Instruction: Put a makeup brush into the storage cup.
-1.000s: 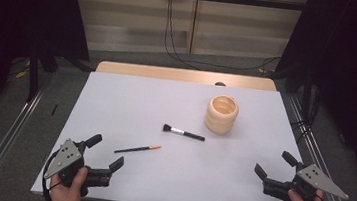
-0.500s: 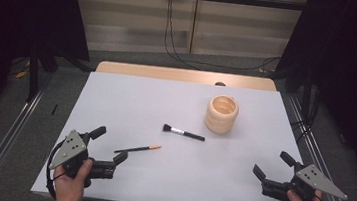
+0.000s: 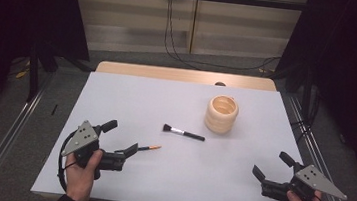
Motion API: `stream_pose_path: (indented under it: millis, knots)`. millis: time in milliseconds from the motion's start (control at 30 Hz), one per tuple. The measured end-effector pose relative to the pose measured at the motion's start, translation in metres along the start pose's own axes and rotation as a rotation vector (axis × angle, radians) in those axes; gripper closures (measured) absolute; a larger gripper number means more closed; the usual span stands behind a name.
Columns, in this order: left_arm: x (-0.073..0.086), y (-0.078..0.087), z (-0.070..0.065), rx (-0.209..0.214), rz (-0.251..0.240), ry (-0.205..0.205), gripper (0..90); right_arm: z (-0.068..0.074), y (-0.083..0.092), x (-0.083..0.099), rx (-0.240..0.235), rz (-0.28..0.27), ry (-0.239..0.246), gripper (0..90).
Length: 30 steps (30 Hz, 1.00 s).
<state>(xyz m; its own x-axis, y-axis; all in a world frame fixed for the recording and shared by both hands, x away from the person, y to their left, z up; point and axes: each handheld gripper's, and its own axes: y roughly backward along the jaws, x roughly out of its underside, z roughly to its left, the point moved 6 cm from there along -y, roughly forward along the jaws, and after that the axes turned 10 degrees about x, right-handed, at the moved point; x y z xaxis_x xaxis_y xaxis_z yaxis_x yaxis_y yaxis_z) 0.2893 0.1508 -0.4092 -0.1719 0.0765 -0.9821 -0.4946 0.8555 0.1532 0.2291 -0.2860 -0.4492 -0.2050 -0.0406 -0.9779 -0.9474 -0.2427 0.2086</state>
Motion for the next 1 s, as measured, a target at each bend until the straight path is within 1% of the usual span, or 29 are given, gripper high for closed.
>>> stream_pose_path:
  millis: [33, 67, 100, 133, 167, 200, 233, 267, 333, 400, 433, 467, 500, 533, 567, 600, 633, 667, 700, 767, 800, 900, 933, 967, 1000]
  knots:
    - [-0.004, -0.005, 0.001, 0.006, 0.006, -0.018, 0.7, 0.0, 0.0, 0.0, -0.007, 0.002, 0.0, 0.0]
    - [-0.005, -0.006, 0.001, 0.004, 0.007, -0.026, 0.7, 0.0, 0.0, 0.0, 0.0, 0.0, -0.006, 0.0]
    - [-0.007, -0.009, 0.003, -0.023, 0.007, -0.04, 0.8, 0.0, 0.0, 0.0, 0.0, 0.002, -0.008, 0.0]
    - [-0.008, -0.01, 0.004, -0.037, 0.013, -0.047, 0.2, 0.0, 0.0, 0.0, -0.006, 0.004, -0.008, 0.0]
    - [-0.008, -0.01, 0.004, -0.037, 0.013, -0.047, 0.5, 0.0, 0.0, 0.0, -0.006, 0.004, -0.008, 0.0]
    - [-0.009, -0.013, 0.006, -0.034, 0.025, -0.047, 0.5, 0.0, 0.0, 0.0, -0.005, 0.004, -0.007, 0.0]
    - [-0.01, -0.015, 0.008, -0.03, 0.027, -0.039, 0.4, 0.0, 0.0, 0.0, -0.003, 0.003, -0.003, 0.0]
    - [-0.01, -0.016, 0.009, -0.036, 0.03, -0.039, 0.5, 0.0, 0.0, 0.0, -0.004, 0.002, -0.004, 0.0]
    - [-0.01, -0.019, 0.012, -0.034, 0.038, -0.038, 0.5, 0.0, 0.0, 0.001, -0.006, 0.009, -0.003, 0.0]
    - [-0.011, -0.024, 0.013, -0.037, 0.051, -0.04, 0.5, 0.0, 0.0, 0.001, -0.004, 0.008, -0.008, 0.0]
    - [-0.011, -0.025, 0.014, -0.032, 0.058, -0.046, 0.5, 0.0, 0.0, 0.001, -0.001, 0.008, -0.009, 0.0]
    - [-0.011, -0.028, 0.014, -0.029, 0.064, -0.038, 0.5, 0.0, 0.0, 0.001, -0.001, 0.008, -0.008, 0.0]
    - [-0.011, -0.029, 0.015, -0.023, 0.082, -0.038, 0.5, 0.0, 0.0, 0.001, -0.002, 0.009, -0.008, 0.0]
    - [-0.012, -0.032, 0.016, -0.015, 0.081, -0.028, 0.9, 0.0, 0.0, 0.001, -0.003, 0.01, -0.008, 0.0]
    - [-0.012, -0.032, 0.016, -0.015, 0.081, -0.028, 0.4, 0.0, 0.0, 0.001, -0.003, 0.01, -0.008, 0.0]
    - [-0.014, -0.035, 0.017, -0.027, 0.088, -0.025, 0.3, 0.0, 0.0, 0.001, -0.005, 0.013, -0.009, 0.0]
    - [-0.014, -0.035, 0.017, -0.027, 0.088, -0.025, 0.5, 0.0, 0.0, 0.001, -0.007, 0.012, -0.005, 0.0]
    - [-0.014, -0.038, 0.017, -0.012, 0.075, -0.016, 0.5, 0.0, 0.0, 0.001, -0.007, 0.012, -0.005, 0.0]
    - [-0.015, -0.039, 0.018, -0.018, 0.082, -0.021, 0.4, 0.0, 0.0, 0.001, -0.008, 0.013, -0.005, 0.0]
    - [-0.017, -0.045, 0.021, -0.018, 0.086, -0.026, 0.4, 0.001, 0.0, 0.001, -0.01, 0.015, -0.008, 0.0]
    - [-0.018, -0.047, 0.023, -0.018, 0.082, -0.042, 0.5, 0.001, 0.0, 0.001, -0.008, 0.012, -0.007, 0.0]
    - [-0.02, -0.051, 0.026, -0.022, 0.081, -0.045, 0.4, 0.0, 0.0, 0.001, -0.008, 0.013, -0.01, 0.0]
    - [-0.022, -0.053, 0.028, -0.013, 0.072, -0.039, 0.6, 0.001, 0.0, 0.002, -0.012, 0.019, -0.009, 0.0]
    - [-0.022, -0.054, 0.029, -0.006, 0.065, -0.043, 0.6, 0.001, 0.0, 0.002, -0.012, 0.019, -0.009, 0.0]
    - [-0.024, -0.058, 0.032, -0.009, 0.068, -0.042, 0.3, 0.0, 0.0, 0.002, -0.017, 0.02, -0.003, 0.0]
